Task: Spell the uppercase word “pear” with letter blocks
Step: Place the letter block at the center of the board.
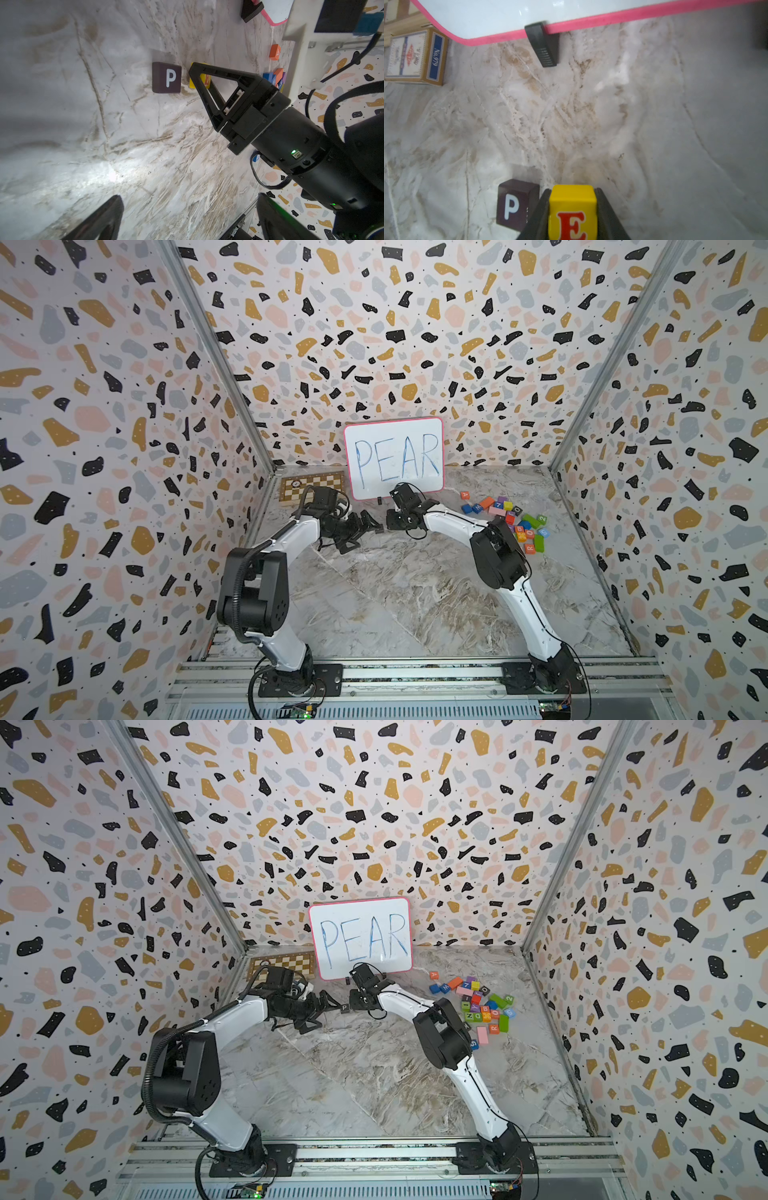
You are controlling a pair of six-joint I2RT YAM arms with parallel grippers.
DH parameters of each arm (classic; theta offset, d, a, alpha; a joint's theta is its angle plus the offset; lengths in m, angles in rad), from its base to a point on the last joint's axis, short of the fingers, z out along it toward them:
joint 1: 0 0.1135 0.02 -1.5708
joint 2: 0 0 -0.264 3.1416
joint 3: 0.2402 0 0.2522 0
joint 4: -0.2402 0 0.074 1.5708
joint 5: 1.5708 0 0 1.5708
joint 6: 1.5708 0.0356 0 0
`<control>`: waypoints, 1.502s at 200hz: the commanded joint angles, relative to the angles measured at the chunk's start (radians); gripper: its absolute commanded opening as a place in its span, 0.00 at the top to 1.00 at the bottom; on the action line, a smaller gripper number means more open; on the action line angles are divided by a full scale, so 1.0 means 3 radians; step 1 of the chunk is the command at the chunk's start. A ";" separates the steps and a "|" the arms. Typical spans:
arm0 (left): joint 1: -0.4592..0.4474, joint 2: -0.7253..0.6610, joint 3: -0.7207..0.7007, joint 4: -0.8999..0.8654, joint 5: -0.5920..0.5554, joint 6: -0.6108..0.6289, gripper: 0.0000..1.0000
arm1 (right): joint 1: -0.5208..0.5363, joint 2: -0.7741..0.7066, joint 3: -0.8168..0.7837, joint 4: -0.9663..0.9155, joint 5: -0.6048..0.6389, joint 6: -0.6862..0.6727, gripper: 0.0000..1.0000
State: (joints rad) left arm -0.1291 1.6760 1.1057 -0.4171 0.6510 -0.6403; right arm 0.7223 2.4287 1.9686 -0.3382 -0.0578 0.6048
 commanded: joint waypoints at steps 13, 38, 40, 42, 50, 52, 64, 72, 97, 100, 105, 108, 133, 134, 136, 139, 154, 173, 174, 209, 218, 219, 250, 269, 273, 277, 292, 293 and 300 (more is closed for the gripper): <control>0.0021 -0.0003 -0.0058 0.0072 0.0064 0.0012 0.01 | 0.0018 0.0076 0.0090 -0.0105 -0.0051 0.0051 0.68; 0.0024 0.0000 -0.0065 0.0086 0.0067 0.0012 0.01 | 0.0016 0.0084 0.0100 -0.0110 -0.0058 0.0057 0.67; 0.0022 -0.0002 -0.0065 0.0085 0.0066 0.0012 0.01 | 0.0016 0.0085 0.0099 -0.0110 -0.0062 0.0058 0.67; 0.0022 -0.0003 -0.0065 0.0084 0.0065 0.0012 0.01 | 0.0016 0.0086 0.0100 -0.0110 -0.0061 0.0059 0.67; 0.0021 -0.0002 -0.0070 0.0087 0.0068 0.0012 0.01 | 0.0016 0.0092 0.0100 -0.0106 -0.0067 0.0064 0.66; 0.0021 -0.0001 -0.0071 0.0087 0.0066 0.0012 0.01 | 0.0018 0.0095 0.0099 -0.0105 -0.0068 0.0062 0.66; 0.0021 -0.0003 -0.0076 0.0085 0.0065 0.0010 0.01 | 0.0019 0.0092 0.0105 -0.0106 -0.0078 0.0067 0.65; 0.0021 -0.0003 -0.0076 0.0091 0.0069 0.0010 0.01 | 0.0017 0.0097 0.0106 -0.0110 -0.0083 0.0065 0.65; 0.0021 -0.0003 -0.0081 0.0096 0.0071 0.0005 0.01 | 0.0016 0.0099 0.0106 -0.0105 -0.0098 0.0070 0.64; 0.0021 0.0000 -0.0081 0.0095 0.0070 0.0007 0.01 | 0.0019 0.0096 0.0106 -0.0108 -0.0099 0.0070 0.63; 0.0021 -0.0002 -0.0081 0.0097 0.0071 0.0007 0.01 | 0.0017 0.0098 0.0106 -0.0107 -0.0104 0.0070 0.63; 0.0021 -0.0003 -0.0081 0.0097 0.0072 0.0006 0.01 | 0.0017 0.0096 0.0106 -0.0110 -0.0104 0.0070 0.63; 0.0022 -0.0006 -0.0086 0.0102 0.0071 0.0007 0.01 | 0.0016 0.0096 0.0106 -0.0110 -0.0109 0.0071 0.62; 0.0022 -0.0004 -0.0086 0.0102 0.0070 0.0007 0.01 | 0.0016 0.0096 0.0106 -0.0110 -0.0109 0.0070 0.62; 0.0021 -0.0007 -0.0086 0.0102 0.0072 0.0007 0.01 | 0.0017 0.0092 0.0106 -0.0113 -0.0109 0.0070 0.62; 0.0021 -0.0008 -0.0086 0.0104 0.0073 0.0007 0.01 | 0.0016 0.0093 0.0106 -0.0110 -0.0109 0.0070 0.62; 0.0021 -0.0013 -0.0095 0.0102 0.0068 0.0007 0.01 | 0.0016 0.0091 0.0106 -0.0110 -0.0109 0.0075 0.62; 0.0021 -0.0006 -0.0101 0.0104 0.0070 0.0006 0.01 | 0.0016 0.0086 0.0106 -0.0114 -0.0112 0.0080 0.62; 0.0021 -0.0007 -0.0104 0.0108 0.0070 0.0007 0.01 | 0.0016 0.0086 0.0106 -0.0112 -0.0113 0.0083 0.62; 0.0021 -0.0013 -0.0112 0.0116 0.0072 0.0007 0.01 | 0.0016 0.0071 0.0106 -0.0125 -0.0121 0.0089 0.62; 0.0022 -0.0014 -0.0110 0.0116 0.0070 0.0009 0.01 | 0.0016 0.0061 0.0101 -0.0131 -0.0119 0.0086 0.62; 0.0022 -0.0014 -0.0111 0.0114 0.0070 0.0008 0.01 | 0.0016 0.0060 0.0101 -0.0133 -0.0117 0.0086 0.62; 0.0024 -0.0013 -0.0117 0.0116 0.0070 0.0011 0.01 | 0.0021 0.0030 0.0081 -0.0171 -0.0075 0.0096 0.63; 0.0019 -0.0013 -0.0122 0.0126 0.0070 0.0015 0.01 | 0.0031 0.0002 0.0059 -0.0182 -0.0052 0.0106 0.64; 0.0021 -0.0011 -0.0122 0.0123 0.0074 0.0017 0.01 | 0.0036 -0.0001 0.0048 -0.0182 -0.0048 0.0106 0.64; 0.0021 -0.0014 -0.0122 0.0123 0.0068 0.0017 0.01 | 0.0041 -0.0006 0.0042 -0.0182 -0.0039 0.0106 0.64; 0.0025 -0.0013 -0.0127 0.0124 0.0070 0.0017 0.01 | 0.0047 -0.0016 0.0025 -0.0180 -0.0041 0.0106 0.65; 0.0023 -0.0013 -0.0127 0.0126 0.0070 0.0017 0.01 | 0.0047 -0.0017 0.0024 -0.0181 -0.0037 0.0106 0.65; 0.0026 -0.0013 -0.0127 0.0123 0.0072 0.0017 0.01 | 0.0048 -0.0022 0.0016 -0.0182 -0.0030 0.0107 0.65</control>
State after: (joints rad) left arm -0.1287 1.6760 1.0821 -0.3901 0.6544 -0.6403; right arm 0.7242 2.4386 1.9816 -0.3309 -0.0776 0.6250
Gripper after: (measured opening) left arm 0.991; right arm 0.357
